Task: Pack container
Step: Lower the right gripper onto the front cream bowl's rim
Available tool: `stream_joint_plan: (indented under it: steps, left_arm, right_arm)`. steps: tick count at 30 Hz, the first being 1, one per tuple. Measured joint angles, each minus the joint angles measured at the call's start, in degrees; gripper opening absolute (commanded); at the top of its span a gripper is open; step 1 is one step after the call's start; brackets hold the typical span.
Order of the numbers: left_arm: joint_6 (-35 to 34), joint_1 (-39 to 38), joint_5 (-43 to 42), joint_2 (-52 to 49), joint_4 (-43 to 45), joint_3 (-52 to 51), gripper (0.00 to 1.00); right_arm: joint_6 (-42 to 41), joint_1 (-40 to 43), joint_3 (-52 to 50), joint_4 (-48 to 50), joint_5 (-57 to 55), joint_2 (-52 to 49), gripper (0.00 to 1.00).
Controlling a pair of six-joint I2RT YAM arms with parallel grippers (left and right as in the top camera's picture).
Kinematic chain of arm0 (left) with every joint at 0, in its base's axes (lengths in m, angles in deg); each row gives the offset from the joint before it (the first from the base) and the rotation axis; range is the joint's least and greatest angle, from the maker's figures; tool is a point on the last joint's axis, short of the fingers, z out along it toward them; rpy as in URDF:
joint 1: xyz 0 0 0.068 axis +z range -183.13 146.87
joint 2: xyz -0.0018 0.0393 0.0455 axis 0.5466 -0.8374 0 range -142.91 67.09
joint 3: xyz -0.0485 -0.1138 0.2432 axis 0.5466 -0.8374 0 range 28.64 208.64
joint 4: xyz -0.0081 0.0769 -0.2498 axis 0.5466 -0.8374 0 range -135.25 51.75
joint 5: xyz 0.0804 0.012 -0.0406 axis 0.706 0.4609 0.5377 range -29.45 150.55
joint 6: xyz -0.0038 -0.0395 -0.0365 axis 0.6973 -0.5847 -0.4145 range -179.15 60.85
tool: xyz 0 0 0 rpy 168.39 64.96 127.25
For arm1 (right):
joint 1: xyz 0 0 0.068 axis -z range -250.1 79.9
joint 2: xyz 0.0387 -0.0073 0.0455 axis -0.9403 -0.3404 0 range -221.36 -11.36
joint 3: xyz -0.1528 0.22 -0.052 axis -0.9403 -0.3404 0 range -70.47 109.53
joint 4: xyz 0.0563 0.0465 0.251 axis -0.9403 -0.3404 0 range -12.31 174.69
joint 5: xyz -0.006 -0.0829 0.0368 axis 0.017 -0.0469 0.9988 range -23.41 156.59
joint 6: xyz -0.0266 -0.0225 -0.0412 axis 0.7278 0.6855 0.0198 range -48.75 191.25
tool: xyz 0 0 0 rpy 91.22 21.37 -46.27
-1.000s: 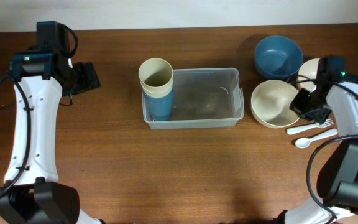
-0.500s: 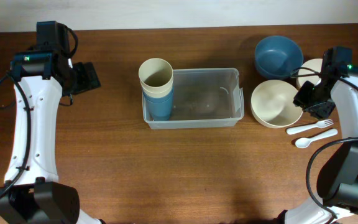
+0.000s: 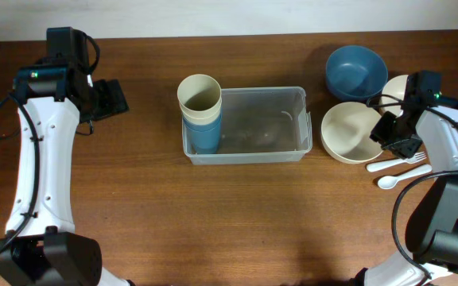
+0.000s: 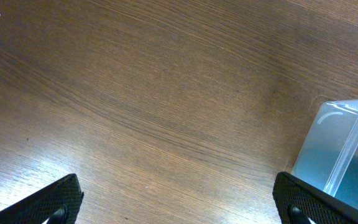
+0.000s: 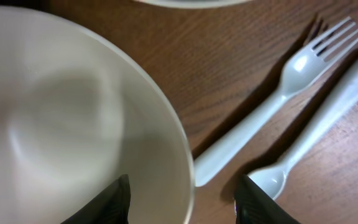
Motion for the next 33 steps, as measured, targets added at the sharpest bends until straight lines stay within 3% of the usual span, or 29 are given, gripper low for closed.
stream_joint_plan:
  steps: [7,11,21,28,33]
  left_arm:
    - [0.02,0.0,0.0,0.0,0.0,0.0,1.0]
    - [0.02,0.0,0.0,0.0,0.02,0.0,1.0]
    - [0.02,0.0,0.0,0.0,0.02,0.0,1.0]
    - [0.02,0.0,0.0,0.0,0.0,0.0,1.0]
    - [0.0,0.0,0.0,0.0,0.0,0.0,1.0]
  right_arm:
    - [-0.02,0.0,-1.95,2.12,0.44,-0.39,0.49]
    - [-0.07,0.0,-2.34,2.43,0.5,-1.92,0.38]
    - [0.0,0.0,-2.45,3.72,1.49,-3.02,0.32]
    - [-0.2,0.02,-2.45,4.83,2.34,-3.04,0.04]
    - [-0.15,0.04,-2.45,5.11,2.58,-3.1,0.04]
